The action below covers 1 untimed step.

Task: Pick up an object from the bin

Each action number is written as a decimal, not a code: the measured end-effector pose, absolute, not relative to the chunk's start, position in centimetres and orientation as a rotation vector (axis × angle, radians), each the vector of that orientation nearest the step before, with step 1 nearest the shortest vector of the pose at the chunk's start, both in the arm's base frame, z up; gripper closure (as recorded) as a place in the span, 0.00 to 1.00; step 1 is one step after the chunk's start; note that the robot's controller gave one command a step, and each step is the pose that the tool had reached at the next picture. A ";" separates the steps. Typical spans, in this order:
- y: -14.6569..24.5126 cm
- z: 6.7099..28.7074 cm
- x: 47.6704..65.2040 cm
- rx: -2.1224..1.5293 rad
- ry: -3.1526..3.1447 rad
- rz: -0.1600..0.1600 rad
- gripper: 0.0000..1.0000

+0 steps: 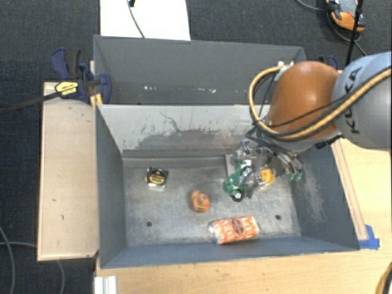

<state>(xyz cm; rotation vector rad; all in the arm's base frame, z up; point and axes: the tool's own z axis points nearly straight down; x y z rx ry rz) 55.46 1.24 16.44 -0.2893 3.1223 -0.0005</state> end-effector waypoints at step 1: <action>0.9 20.8 54.3 -0.331 3.126 0.002 1.00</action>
Offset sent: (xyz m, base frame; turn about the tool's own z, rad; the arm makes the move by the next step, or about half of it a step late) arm 0.0111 -0.0084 0.1650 -0.0041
